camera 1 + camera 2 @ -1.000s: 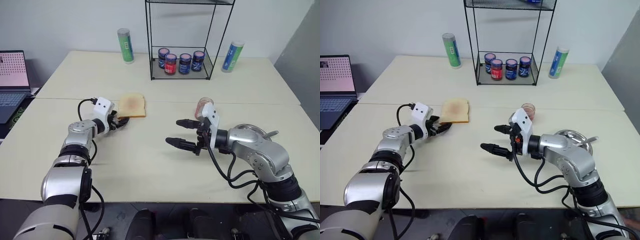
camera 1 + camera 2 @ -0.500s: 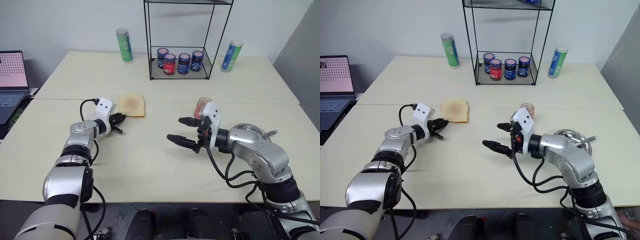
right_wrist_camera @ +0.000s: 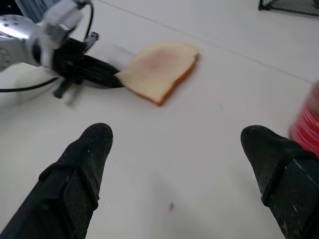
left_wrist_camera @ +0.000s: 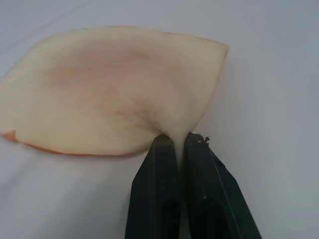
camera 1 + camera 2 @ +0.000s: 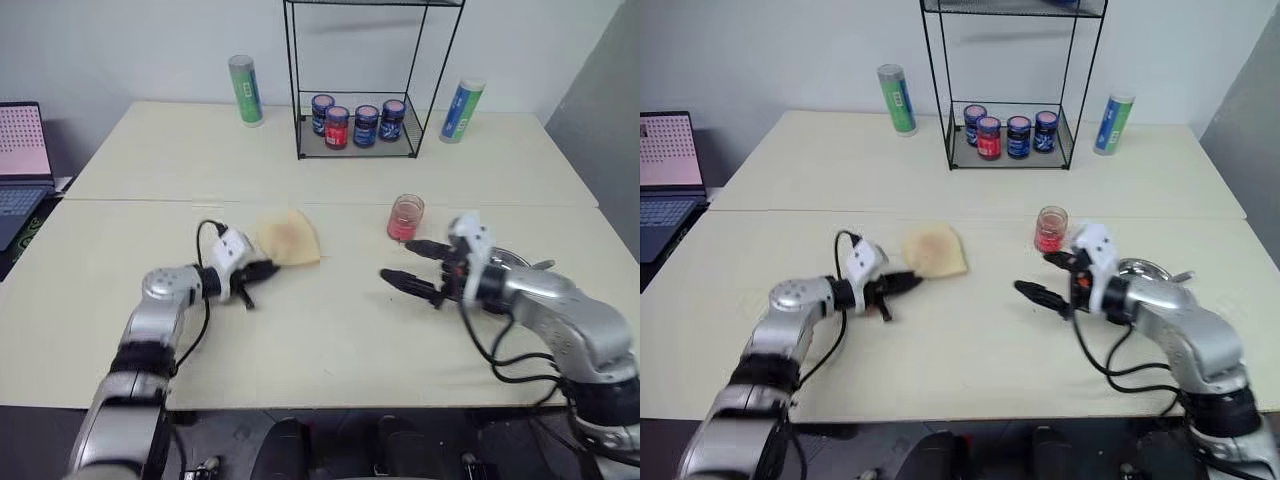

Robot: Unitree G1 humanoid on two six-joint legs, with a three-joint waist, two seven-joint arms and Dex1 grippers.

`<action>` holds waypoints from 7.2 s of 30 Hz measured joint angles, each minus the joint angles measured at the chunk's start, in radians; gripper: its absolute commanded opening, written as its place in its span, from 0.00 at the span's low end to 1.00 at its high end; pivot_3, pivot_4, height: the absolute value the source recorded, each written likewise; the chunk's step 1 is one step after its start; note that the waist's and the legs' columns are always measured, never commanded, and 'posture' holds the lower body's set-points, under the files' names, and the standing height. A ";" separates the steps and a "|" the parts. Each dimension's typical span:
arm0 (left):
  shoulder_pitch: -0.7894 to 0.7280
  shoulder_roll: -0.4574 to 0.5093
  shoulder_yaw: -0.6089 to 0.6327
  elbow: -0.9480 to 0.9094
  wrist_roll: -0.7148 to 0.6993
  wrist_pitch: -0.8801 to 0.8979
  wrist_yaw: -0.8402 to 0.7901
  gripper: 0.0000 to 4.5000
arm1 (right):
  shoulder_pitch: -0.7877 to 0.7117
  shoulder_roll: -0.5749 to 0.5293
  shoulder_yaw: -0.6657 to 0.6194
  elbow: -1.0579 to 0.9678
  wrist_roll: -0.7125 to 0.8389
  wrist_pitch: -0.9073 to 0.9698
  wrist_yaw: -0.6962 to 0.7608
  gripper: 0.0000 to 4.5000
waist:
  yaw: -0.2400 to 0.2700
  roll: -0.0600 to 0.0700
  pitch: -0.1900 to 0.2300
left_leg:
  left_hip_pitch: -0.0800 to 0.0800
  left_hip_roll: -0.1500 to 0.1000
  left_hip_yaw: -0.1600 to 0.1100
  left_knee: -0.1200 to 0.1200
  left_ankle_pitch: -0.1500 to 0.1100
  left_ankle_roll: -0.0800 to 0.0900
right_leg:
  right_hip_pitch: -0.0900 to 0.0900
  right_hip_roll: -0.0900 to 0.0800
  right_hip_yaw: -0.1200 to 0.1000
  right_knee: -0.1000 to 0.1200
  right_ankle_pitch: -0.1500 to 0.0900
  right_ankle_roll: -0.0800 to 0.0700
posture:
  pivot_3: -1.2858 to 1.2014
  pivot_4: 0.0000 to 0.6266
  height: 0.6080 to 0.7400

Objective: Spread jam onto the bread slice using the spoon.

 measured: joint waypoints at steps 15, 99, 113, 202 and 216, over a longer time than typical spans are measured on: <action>0.130 -0.015 -0.206 -0.477 0.034 0.251 0.096 0.06 | 0.101 -0.052 -0.127 -0.086 0.096 0.080 -0.036 1.00 | 0.001 0.000 0.000 | 0.001 0.000 -0.001 0.001 0.000 0.001 | 0.001 0.004 0.001 0.000 -0.001 0.000 | 0.52 0.24 1.00; -0.217 -0.027 -0.265 -0.634 -0.167 0.472 0.102 1.00 | -0.387 0.026 -0.550 1.355 0.030 -0.116 -0.017 0.00 | -0.044 0.005 0.000 | 0.016 0.001 0.004 -0.004 0.000 0.000 | 0.014 0.012 0.008 -0.003 -0.004 0.004 | 0.52 0.24 1.00; -0.151 -0.070 -0.087 -0.573 -0.232 0.494 0.197 1.00 | -0.382 0.212 -0.664 0.618 0.346 0.196 -0.380 0.00 | -0.034 0.010 0.003 | 0.014 0.001 0.002 -0.005 0.000 0.000 | 0.012 0.006 0.005 -0.003 -0.004 0.005 | 0.52 0.24 1.00; -0.169 -0.112 -0.084 -0.433 -0.139 0.360 0.308 1.00 | -0.569 0.539 -0.521 0.797 0.169 -0.210 -0.655 0.00 | -0.029 0.010 0.003 | 0.000 0.000 0.002 -0.004 0.001 0.000 | -0.002 0.003 0.003 0.000 0.000 -0.001 | 0.52 0.24 1.00; -0.205 -0.112 -0.045 -0.466 -0.237 0.370 0.236 1.00 | -0.563 0.582 -0.561 0.746 0.303 -0.201 -0.729 0.00 | -0.029 0.010 0.003 | -0.001 0.000 0.002 -0.004 0.001 0.000 | -0.003 0.004 0.003 0.000 -0.001 -0.001 | 0.52 0.24 1.00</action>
